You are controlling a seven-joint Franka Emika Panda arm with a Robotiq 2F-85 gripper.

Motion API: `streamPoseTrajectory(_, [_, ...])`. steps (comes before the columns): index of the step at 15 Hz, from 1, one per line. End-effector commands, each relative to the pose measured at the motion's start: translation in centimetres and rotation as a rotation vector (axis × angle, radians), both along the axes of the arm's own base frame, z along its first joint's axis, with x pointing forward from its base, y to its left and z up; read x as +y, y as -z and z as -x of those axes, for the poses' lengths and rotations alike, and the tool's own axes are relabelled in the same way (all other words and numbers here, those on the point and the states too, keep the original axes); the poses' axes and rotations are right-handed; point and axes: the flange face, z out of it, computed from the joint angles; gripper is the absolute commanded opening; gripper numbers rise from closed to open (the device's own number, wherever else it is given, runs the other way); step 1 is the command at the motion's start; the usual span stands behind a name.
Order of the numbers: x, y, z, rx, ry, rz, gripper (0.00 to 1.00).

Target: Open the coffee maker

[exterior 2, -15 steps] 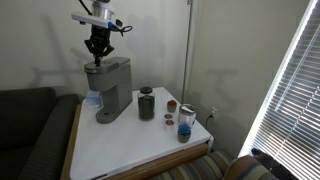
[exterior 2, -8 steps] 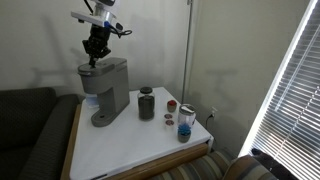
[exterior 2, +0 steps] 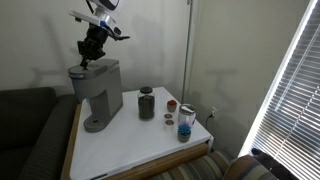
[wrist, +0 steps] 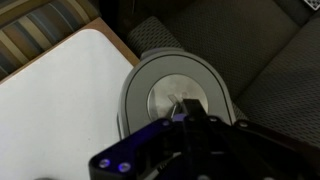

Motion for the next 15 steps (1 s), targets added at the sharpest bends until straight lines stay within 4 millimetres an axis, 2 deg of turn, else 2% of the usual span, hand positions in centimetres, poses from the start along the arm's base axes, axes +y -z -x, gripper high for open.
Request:
streamPoseTrajectory(1, [1.2,-1.3,-0.7,-0.095,-0.001,0.018,0.00])
streamPoseTrajectory(7, [3.4,-10.6,0.4,-0.315,0.000,0.125,0.00])
streamPoseTrajectory(12, [4.1,-14.1,1.6,-0.385,-0.027,0.226,0.00])
streamPoseTrajectory(13, [4.1,-14.6,1.7,-0.391,-0.022,0.233,0.26])
streamPoseTrajectory(15, [4.2,-15.2,2.1,-0.398,-0.036,0.257,0.33])
